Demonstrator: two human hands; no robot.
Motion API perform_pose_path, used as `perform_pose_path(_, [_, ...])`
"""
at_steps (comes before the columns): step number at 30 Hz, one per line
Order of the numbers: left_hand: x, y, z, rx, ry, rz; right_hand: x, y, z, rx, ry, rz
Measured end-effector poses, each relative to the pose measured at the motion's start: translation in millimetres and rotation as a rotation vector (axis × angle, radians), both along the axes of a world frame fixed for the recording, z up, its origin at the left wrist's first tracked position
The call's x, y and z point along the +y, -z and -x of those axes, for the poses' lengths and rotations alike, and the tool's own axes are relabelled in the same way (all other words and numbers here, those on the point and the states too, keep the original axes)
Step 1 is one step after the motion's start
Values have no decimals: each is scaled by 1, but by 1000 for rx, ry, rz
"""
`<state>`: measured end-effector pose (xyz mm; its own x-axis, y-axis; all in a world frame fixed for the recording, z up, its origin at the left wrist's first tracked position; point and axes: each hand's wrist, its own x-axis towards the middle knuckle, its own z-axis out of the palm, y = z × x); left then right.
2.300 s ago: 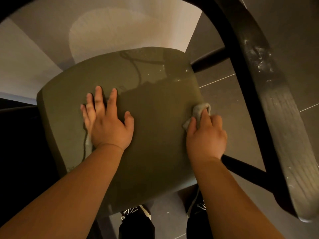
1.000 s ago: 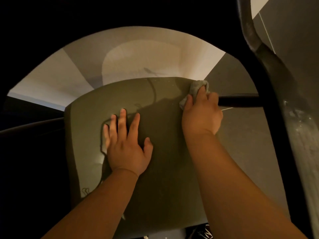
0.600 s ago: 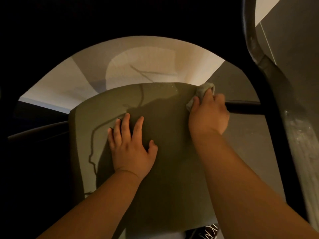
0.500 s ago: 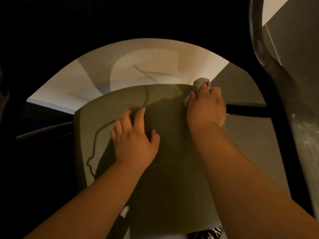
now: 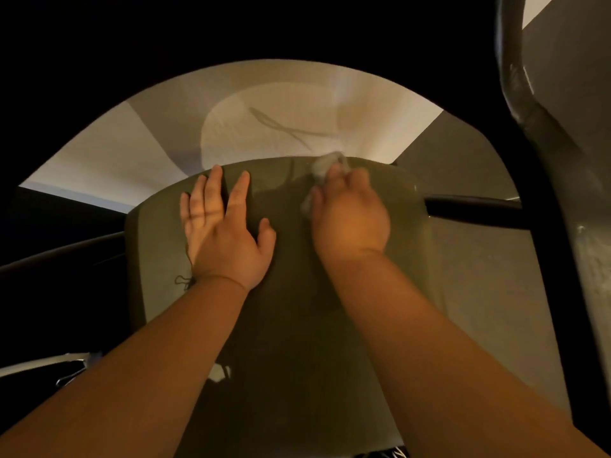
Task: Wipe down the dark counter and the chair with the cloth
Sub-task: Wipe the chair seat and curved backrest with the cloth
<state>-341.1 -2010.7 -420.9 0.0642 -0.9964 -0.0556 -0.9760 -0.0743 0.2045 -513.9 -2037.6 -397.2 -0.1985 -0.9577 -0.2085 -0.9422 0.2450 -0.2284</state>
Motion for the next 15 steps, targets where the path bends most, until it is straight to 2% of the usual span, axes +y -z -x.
perform_pose_path(2, [1, -1, 1, -1, -1, -9, 7, -2, 0, 11, -103, 14])
perform_pose_path(3, [0, -2, 1, -1, -3, -13, 7, -5, 11, 47, -65, -1])
perform_pose_path(5, [-1, -3, 1, -1, -9, -23, 5, -7, 41, 149, 124, -64])
perform_pose_path(7, [-1, -2, 0, -5, -12, -18, 2, -8, 61, 160, 321, -75])
perform_pose_path(9, [-1, -2, 0, 4, -11, -9, -5, -5, 59, 154, 406, -85])
perform_pose_path(11, [-1, -1, 0, 14, -13, 0, -9, -3, 35, 107, 346, -47])
perform_pose_path(14, [0, -1, 1, 33, -19, 6, 7, 5, 11, 8, 52, -10])
perform_pose_path(15, [1, -1, 1, 33, -20, 6, 12, 5, 15, 0, 20, -23])
